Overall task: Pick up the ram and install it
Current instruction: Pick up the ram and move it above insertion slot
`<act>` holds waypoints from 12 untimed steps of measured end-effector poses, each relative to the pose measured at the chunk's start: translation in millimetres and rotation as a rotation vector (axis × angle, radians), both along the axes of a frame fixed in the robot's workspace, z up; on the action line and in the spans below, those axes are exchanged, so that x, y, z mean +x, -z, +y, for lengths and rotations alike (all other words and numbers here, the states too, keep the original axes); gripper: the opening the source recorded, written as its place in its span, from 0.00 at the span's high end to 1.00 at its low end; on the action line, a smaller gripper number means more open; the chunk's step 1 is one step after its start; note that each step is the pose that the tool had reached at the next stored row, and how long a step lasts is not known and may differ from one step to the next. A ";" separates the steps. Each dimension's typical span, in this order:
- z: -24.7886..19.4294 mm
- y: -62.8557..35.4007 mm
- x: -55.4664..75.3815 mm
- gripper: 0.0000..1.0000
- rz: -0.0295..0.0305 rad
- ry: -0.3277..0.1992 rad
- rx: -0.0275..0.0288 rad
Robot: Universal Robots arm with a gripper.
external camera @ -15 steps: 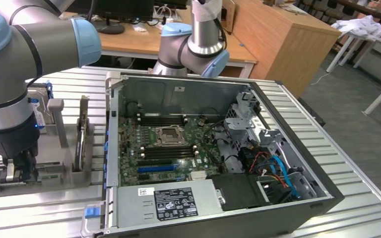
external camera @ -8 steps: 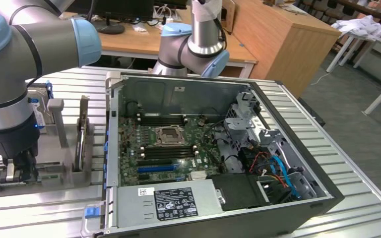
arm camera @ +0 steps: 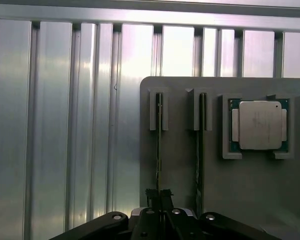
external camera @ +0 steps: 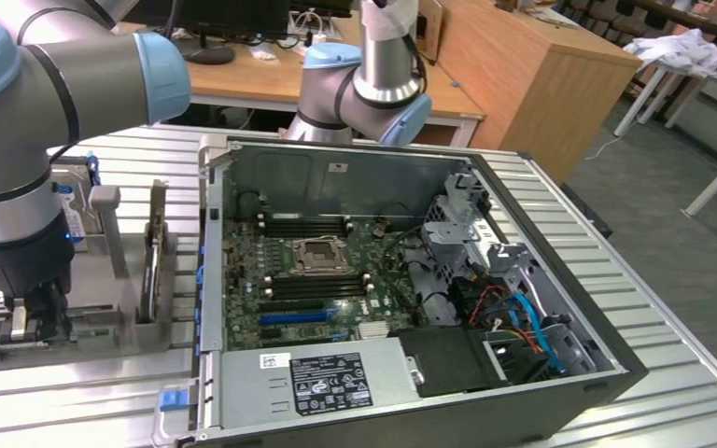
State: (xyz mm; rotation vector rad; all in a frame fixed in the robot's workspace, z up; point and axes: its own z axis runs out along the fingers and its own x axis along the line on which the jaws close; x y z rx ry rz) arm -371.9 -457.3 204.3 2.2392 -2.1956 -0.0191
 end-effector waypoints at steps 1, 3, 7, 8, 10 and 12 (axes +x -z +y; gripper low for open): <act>0.0 -1.6 0.0 0.88 0.0000 0.000 0.0000; 0.0 -4.3 0.0 0.88 0.0001 0.000 0.0000; 0.0 -11.2 0.0 0.88 0.0000 0.000 0.0000; 0.0 -13.4 0.0 0.88 0.0000 0.000 0.0001; 0.0 -18.4 0.0 0.88 0.0000 0.000 0.0000; 0.0 -23.9 0.0 0.88 0.0000 0.000 0.0000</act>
